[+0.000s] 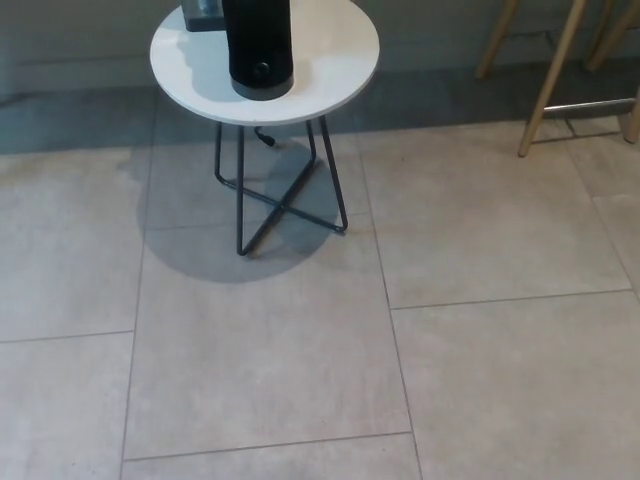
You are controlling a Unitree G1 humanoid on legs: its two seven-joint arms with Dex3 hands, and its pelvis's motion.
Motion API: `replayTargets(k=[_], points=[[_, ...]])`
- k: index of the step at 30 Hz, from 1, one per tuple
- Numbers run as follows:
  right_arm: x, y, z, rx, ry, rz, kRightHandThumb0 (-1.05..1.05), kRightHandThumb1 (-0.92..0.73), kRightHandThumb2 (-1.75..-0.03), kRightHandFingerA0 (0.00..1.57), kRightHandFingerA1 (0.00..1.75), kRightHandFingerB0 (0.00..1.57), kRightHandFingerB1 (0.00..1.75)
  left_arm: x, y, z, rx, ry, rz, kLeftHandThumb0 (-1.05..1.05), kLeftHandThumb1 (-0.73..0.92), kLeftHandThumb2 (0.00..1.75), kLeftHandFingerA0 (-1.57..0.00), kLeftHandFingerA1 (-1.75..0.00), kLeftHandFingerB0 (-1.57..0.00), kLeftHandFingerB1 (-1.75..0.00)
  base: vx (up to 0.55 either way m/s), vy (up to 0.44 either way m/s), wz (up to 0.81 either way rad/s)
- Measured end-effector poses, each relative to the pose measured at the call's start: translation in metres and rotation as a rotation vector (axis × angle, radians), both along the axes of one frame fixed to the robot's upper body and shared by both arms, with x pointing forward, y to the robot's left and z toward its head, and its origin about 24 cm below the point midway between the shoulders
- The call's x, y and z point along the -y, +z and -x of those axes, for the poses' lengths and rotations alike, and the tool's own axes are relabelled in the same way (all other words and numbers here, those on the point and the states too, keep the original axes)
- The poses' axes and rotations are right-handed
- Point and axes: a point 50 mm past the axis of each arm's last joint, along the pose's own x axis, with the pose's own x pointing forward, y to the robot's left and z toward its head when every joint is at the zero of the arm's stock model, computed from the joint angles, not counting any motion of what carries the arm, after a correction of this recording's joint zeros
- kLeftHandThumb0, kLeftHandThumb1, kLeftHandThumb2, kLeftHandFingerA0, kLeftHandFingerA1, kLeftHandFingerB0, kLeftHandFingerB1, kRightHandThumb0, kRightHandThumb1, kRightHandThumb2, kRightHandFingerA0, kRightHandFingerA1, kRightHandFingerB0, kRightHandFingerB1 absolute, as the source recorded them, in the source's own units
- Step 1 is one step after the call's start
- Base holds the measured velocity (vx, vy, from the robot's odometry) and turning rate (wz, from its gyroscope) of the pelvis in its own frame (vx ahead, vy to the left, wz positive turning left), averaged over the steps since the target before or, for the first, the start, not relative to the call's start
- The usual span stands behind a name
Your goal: A coffee maker is kept on a small desk and the robot walks towards it and uses its right hand to push down the lid of the coffee maker to close it
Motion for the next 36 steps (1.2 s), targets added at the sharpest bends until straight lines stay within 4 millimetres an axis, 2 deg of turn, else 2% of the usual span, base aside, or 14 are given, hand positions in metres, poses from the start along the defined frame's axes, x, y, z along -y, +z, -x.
replayTargets(k=[1,7,8,11,13,20,21,22,27,28,29,31,32,36], points=[[0.000,0.000,0.000,0.005,0.002,-0.001,-0.39,-0.35,-0.95,0.00,0.51,0.00,0.51,0.000,0.000,0.000,0.001,0.002,-0.002,-0.49,0.48,0.54,-0.08,-0.57,-0.06,-0.45,0.00,0.000,0.00],[0.001,0.001,-0.005,0.039,-0.006,-0.005,-0.80,-0.45,-0.88,0.07,0.41,0.00,0.26,-0.002,0.001,-0.002,0.031,0.027,-0.003,-0.56,0.47,0.57,-0.03,-0.49,-0.03,-0.31,0.00,0.000,0.00],[0.002,0.001,-0.005,0.042,-0.003,-0.005,-0.74,-0.58,-0.58,0.08,0.39,0.01,0.28,-0.002,0.001,-0.002,0.038,0.034,-0.003,-0.60,0.35,0.74,-0.02,-0.51,0.00,-0.36,0.00,0.000,0.00],[0.002,0.002,-0.005,0.044,0.001,-0.008,-0.82,-0.46,-0.88,0.10,0.36,0.00,0.19,-0.003,0.002,-0.001,0.046,0.051,-0.001,-0.65,0.37,0.76,0.00,-0.45,0.00,-0.33,-0.02,0.012,0.08],[0.004,0.003,-0.007,0.060,-0.014,-0.014,-0.79,-0.57,-0.58,0.06,0.37,0.00,0.27,-0.005,0.002,-0.003,0.060,0.060,0.002,-0.66,0.38,0.78,0.00,-0.44,0.00,-0.33,-0.02,-0.018,0.07],[0.005,0.004,-0.007,0.087,-0.053,-0.036,-0.87,-0.69,-0.62,0.10,0.38,0.00,0.26,-0.013,0.006,-0.002,0.098,0.105,0.002,-0.66,0.61,0.61,-0.06,-0.55,-0.04,-0.38,0.03,-0.141,0.05],[0.006,0.004,-0.006,0.092,-0.058,-0.039,-0.85,-0.54,-0.99,0.08,0.43,0.01,0.24,-0.013,0.007,-0.002,0.109,0.117,0.006,-0.65,0.63,0.58,-0.11,-0.57,-0.06,-0.40,0.13,-0.306,0.08],[0.006,0.005,-0.006,0.094,-0.059,-0.041,-0.90,-0.74,-0.62,0.12,0.41,0.00,0.27,-0.014,0.007,-0.002,0.114,0.122,0.007,-0.67,0.43,0.86,-0.09,-0.58,-0.02,-0.50,0.14,-0.302,0.08],[0.013,0.010,-0.006,0.134,-0.092,-0.048,-0.89,-0.74,-0.62,0.10,0.35,0.01,0.28,-0.008,0.005,-0.001,0.148,0.163,0.045,-0.41,0.38,0.97,-0.09,-0.58,-0.01,-0.52,0.17,-0.353,-0.18],[0.013,0.010,-0.006,0.139,-0.097,-0.051,-0.87,-0.58,-1.01,0.10,0.37,0.00,0.25,-0.009,0.005,-0.001,0.151,0.170,0.047,-0.41,0.37,0.97,-0.09,-0.58,-0.01,-0.52,0.17,-0.139,0.07],[0.013,0.011,-0.007,0.147,-0.102,-0.060,-0.86,-0.75,-0.62,0.10,0.35,0.01,0.28,-0.009,0.005,0.000,0.156,0.178,0.050,-0.41,0.37,0.96,-0.10,-0.59,-0.01,-0.52,0.17,-0.104,-0.01],[0.013,0.011,-0.007,0.152,-0.104,-0.071,-0.85,-0.74,-0.63,0.10,0.36,0.01,0.28,-0.009,0.005,0.001,0.166,0.192,0.055,-0.41,0.34,0.95,-0.09,-0.58,-0.01,-0.52,0.18,-0.052,-0.02],[0.013,0.011,-0.007,0.158,-0.106,-0.076,-0.94,-0.62,-1.04,0.12,0.34,0.00,0.21,-0.010,0.006,0.000,0.175,0.201,0.058,-0.42,0.34,0.96,-0.08,-0.58,-0.01,-0.53,0.18,0.002,-0.04],[0.012,0.012,-0.007,0.165,-0.102,-0.094,-0.87,-0.60,-1.03,0.10,0.37,0.00,0.25,-0.011,0.006,-0.002,0.196,0.212,0.068,-0.42,0.33,0.95,-0.08,-0.58,-0.01,-0.53,0.22,0.098,-0.11]])
